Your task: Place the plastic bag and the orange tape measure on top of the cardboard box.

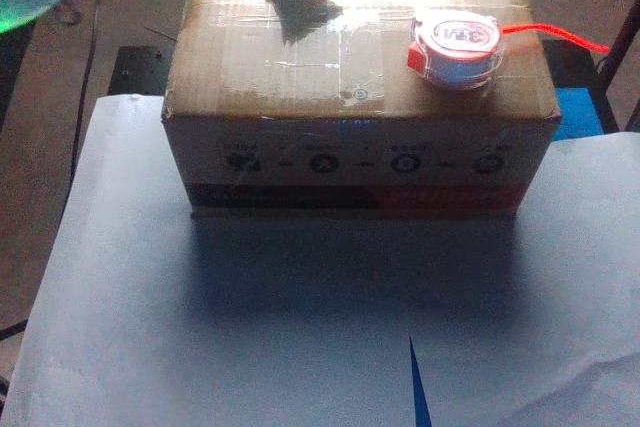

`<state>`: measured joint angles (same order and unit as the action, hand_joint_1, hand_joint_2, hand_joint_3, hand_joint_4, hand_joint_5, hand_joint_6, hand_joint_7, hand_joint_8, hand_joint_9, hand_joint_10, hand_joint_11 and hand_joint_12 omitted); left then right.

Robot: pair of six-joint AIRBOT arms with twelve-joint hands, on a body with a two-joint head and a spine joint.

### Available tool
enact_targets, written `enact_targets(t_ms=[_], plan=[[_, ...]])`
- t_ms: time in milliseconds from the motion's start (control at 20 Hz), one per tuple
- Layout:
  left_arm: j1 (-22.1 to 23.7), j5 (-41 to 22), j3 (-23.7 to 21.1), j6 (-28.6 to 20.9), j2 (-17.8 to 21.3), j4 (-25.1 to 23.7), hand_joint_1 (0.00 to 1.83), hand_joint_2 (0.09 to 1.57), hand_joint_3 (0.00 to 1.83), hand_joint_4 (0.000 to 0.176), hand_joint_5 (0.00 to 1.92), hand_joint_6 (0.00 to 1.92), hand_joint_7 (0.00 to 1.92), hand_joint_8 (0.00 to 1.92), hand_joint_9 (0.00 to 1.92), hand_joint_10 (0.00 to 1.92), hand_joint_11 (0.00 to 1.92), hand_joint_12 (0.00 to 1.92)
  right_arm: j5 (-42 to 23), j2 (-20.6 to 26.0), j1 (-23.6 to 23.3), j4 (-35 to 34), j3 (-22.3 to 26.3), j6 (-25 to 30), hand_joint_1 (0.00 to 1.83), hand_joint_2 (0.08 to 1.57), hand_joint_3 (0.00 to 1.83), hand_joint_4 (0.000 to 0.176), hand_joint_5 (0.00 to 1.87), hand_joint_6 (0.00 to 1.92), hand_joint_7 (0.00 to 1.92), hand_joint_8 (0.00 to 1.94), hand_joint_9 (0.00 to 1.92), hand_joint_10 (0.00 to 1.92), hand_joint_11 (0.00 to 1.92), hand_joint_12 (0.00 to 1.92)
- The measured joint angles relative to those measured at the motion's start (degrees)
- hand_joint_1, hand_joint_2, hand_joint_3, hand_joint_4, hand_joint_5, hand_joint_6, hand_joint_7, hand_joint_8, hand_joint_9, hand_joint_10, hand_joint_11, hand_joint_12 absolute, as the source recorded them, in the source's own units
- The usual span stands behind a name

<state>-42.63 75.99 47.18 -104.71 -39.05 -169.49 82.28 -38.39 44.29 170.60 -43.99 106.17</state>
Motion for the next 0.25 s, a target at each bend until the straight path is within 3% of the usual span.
enact_targets(t_ms=[100, 150, 200, 250], plan=[[-3.2, 5.4, -1.0, 0.0, 1.0, 1.8, 0.88, 1.06, 0.02, 0.021, 0.5, 0.0, 0.48, 0.06, 0.09, 1.14, 0.0, 1.68, 3.9, 0.4, 3.0, -0.4, 1.1, 0.0, 0.83, 0.94, 0.02, 0.0, 0.1, 0.02, 0.03, 0.01, 0.0, 0.0, 0.0, 0.0], [-3.9, 7.4, -1.1, 0.0, 1.1, 3.0, 0.86, 1.08, 0.0, 0.037, 0.47, 0.0, 0.44, 0.16, 0.09, 1.12, 0.0, 1.67, 5.0, 0.4, 3.6, -0.6, 1.4, 0.0, 0.79, 0.98, 0.03, 0.0, 0.09, 0.01, 0.05, 0.01, 0.0, 0.0, 0.01, 0.0], [-5.2, 9.8, -1.4, 0.0, 1.2, 4.0, 0.79, 1.1, 0.0, 0.082, 0.44, 0.0, 0.38, 0.2, 0.1, 0.92, 0.0, 1.52, 7.3, 0.7, 5.3, -1.6, 1.7, 0.0, 0.7, 1.07, 0.01, 0.0, 0.16, 0.02, 0.05, 0.01, 0.0, 0.0, 0.0, 0.11], [-7.0, 11.9, -2.0, 0.0, 1.6, 4.4, 0.79, 1.1, 0.0, 0.082, 0.44, 0.0, 0.38, 0.2, 0.1, 0.92, 0.0, 1.52, 9.9, 0.9, 7.2, -2.4, 2.0, 0.0, 0.7, 1.07, 0.01, 0.0, 0.16, 0.02, 0.05, 0.01, 0.0, 0.0, 0.0, 0.11]])
